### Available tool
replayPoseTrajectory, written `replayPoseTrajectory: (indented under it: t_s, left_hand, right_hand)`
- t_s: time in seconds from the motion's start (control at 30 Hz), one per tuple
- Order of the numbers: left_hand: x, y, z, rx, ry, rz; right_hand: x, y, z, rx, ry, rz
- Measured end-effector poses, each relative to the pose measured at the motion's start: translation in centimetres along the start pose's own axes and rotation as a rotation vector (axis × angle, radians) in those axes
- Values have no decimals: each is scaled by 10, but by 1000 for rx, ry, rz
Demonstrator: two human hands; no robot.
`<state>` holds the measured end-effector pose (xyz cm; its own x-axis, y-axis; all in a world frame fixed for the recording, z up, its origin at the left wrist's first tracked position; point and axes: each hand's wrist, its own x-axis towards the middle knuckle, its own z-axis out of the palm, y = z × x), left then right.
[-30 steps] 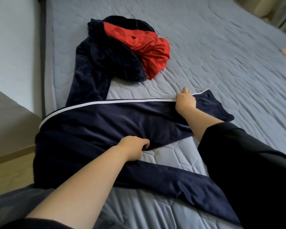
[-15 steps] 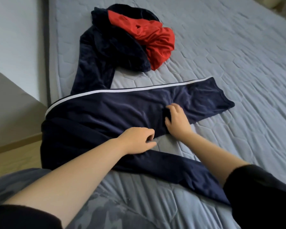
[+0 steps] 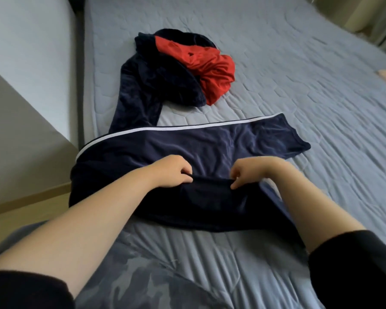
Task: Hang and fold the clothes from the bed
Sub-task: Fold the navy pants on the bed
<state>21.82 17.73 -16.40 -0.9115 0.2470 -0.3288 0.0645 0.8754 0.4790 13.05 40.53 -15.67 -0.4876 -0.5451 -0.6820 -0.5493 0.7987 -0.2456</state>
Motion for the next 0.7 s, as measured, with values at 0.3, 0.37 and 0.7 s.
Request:
replayPoseTrajectory:
  t_s: [0.3,0.37,0.7]
  left_hand:
    - [24,-12,-5,127,549,-211]
    - [23,-19,15,221,405,-232]
    - [42,-30,43,310,-3,-292]
  right_hand:
    - [46,-8,-38,57,1056,269]
    - [57,4,-12,35,933,343]
    - [71,73,18,462,825,709]
